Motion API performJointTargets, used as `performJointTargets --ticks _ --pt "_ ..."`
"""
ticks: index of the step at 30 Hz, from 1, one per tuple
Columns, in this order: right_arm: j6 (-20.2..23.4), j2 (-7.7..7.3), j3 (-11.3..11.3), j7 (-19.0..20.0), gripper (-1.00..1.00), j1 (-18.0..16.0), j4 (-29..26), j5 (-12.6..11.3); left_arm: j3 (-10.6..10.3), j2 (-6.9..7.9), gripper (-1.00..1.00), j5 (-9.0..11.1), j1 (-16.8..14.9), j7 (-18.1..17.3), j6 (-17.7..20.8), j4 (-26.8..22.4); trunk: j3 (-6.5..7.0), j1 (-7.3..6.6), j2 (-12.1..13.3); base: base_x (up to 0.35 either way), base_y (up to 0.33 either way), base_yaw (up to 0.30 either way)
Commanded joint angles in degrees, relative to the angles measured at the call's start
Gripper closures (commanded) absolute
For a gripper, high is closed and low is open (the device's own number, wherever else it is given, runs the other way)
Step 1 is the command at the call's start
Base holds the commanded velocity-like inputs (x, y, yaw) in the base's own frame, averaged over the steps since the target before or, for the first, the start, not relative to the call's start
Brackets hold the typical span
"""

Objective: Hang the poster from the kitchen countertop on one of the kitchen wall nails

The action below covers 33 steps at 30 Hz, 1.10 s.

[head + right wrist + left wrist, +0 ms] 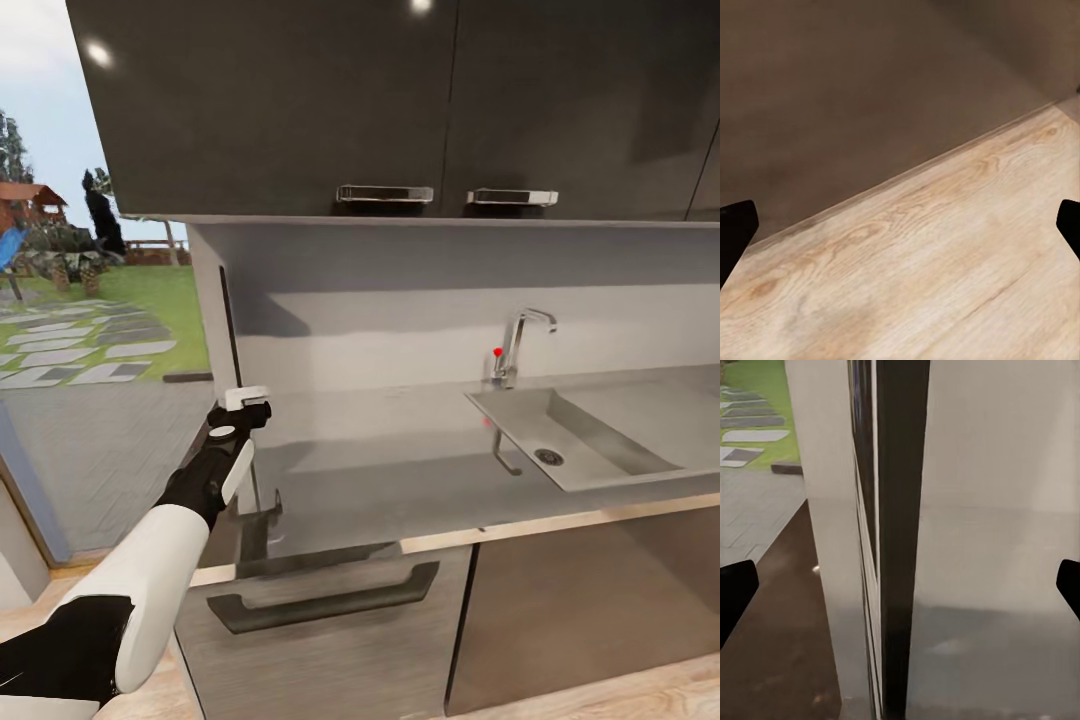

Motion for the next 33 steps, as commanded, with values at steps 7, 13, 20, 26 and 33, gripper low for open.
performJointTargets --ticks 7,13,20,26,33 --pt "-0.2 0.01 -0.1 0.0 -1.0 0.0 0.0 0.1 0.2 0.06 -1.0 0.1 0.0 0.1 0.3 0.0 -0.06 0.0 0.0 0.077 -0.001 0.0" --pt "-0.2 0.01 -0.1 0.0 -1.0 0.0 0.0 0.1 0.2 0.1 -1.0 0.1 0.0 0.1 0.3 0.0 -0.06 0.0 0.0 0.021 0.0 0.0" --pt "-0.2 0.01 -0.1 0.0 -1.0 0.0 0.0 0.1 0.2 0.13 -1.0 0.0 0.0 0.1 0.3 0.0 -0.06 0.0 0.0 0.003 0.0 0.0" --pt "-0.2 0.01 -0.1 0.0 -1.0 0.0 0.0 0.1 0.2 0.19 -1.0 0.0 0.0 0.1 0.3 0.0 -0.06 0.0 0.0 0.0 0.0 0.0" --pt "-0.2 0.01 -0.1 0.0 -1.0 0.0 0.0 0.1 0.2 0.22 -1.0 0.0 0.0 0.2 0.3 0.0 -0.06 0.0 0.0 0.0 0.0 0.0"
